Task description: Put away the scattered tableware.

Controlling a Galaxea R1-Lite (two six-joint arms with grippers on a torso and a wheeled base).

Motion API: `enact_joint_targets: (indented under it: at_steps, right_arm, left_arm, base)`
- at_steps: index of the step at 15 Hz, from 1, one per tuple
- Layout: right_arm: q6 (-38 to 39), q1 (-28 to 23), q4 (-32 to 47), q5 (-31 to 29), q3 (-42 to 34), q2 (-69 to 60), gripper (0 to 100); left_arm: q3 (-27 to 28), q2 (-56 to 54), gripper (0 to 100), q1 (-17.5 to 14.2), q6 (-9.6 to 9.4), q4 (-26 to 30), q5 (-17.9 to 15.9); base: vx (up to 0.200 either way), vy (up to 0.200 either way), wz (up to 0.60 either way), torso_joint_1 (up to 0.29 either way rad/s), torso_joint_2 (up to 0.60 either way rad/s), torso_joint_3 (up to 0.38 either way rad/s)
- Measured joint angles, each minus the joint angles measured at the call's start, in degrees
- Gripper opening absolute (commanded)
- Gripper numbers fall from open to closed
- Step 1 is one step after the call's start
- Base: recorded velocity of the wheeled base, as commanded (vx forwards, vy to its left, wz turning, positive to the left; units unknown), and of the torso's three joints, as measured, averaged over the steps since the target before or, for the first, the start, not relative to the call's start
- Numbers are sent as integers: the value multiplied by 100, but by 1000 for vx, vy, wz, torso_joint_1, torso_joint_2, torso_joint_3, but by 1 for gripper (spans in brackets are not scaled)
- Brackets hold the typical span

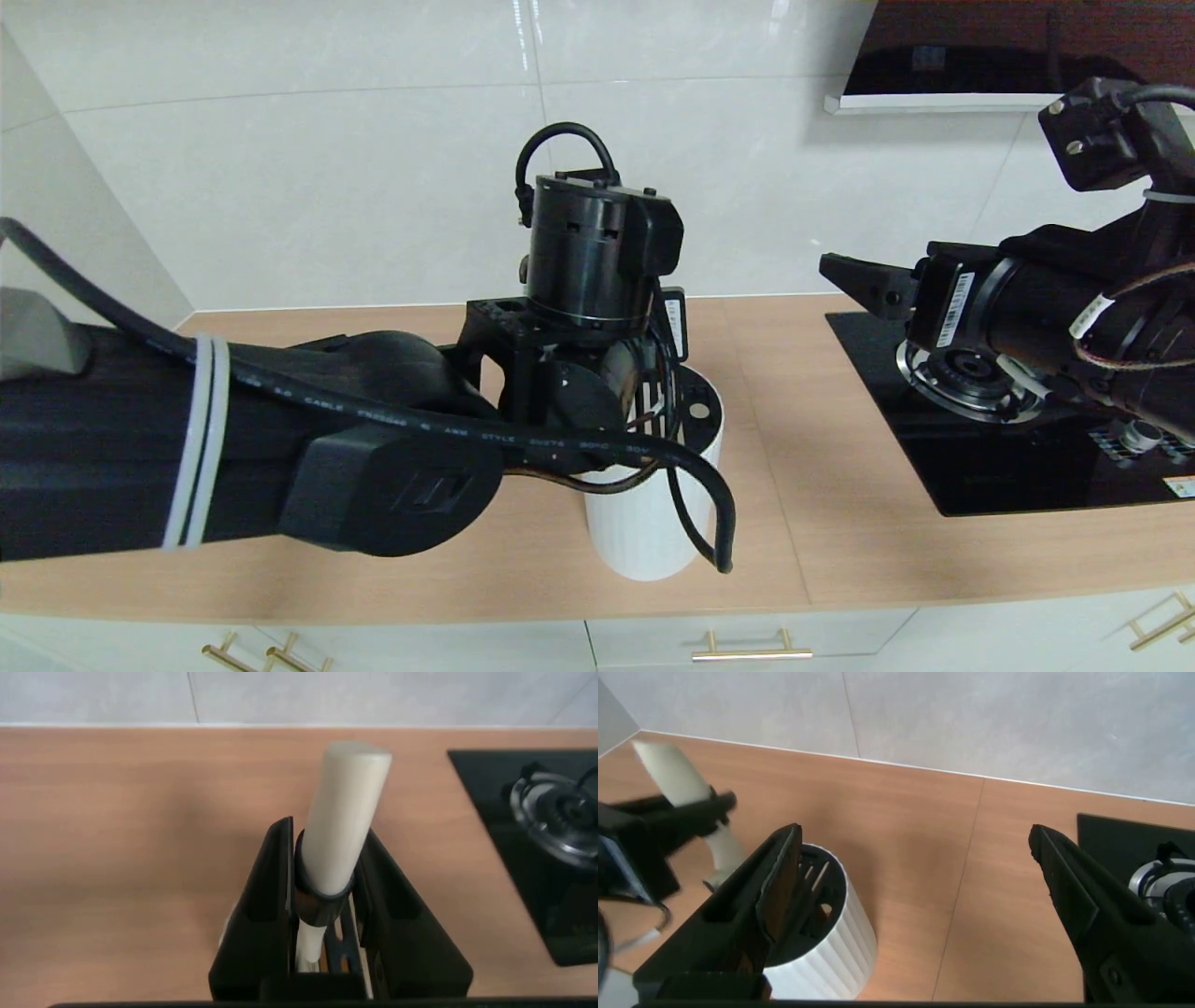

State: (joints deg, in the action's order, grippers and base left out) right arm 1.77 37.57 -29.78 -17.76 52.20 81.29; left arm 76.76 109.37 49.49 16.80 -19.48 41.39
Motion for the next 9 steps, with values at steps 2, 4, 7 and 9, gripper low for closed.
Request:
enact_joint_targets:
  at_steps: [2,4,7,9]
  right_arm:
    - [0,2,0,0,0,9,100]
    - [0,2,-10,0,-6,20,100]
    - [0,2,-10,0,-6,35,100]
    - [0,2,-16,0,-9,38,100]
  left_arm:
    - [-55,40,0,0,30,-2,-1]
    - [-105,68,0,1,35,-4,-1]
    - [-124,79,100,0,33,-2,5]
    - [-124,79,100,0,35,-6,5]
  base:
    - [0,0,0,0,0,0]
    - [0,0,0,0,0,0]
    - [0,0,0,0,0,0]
    - [0,0,0,0,0,0]
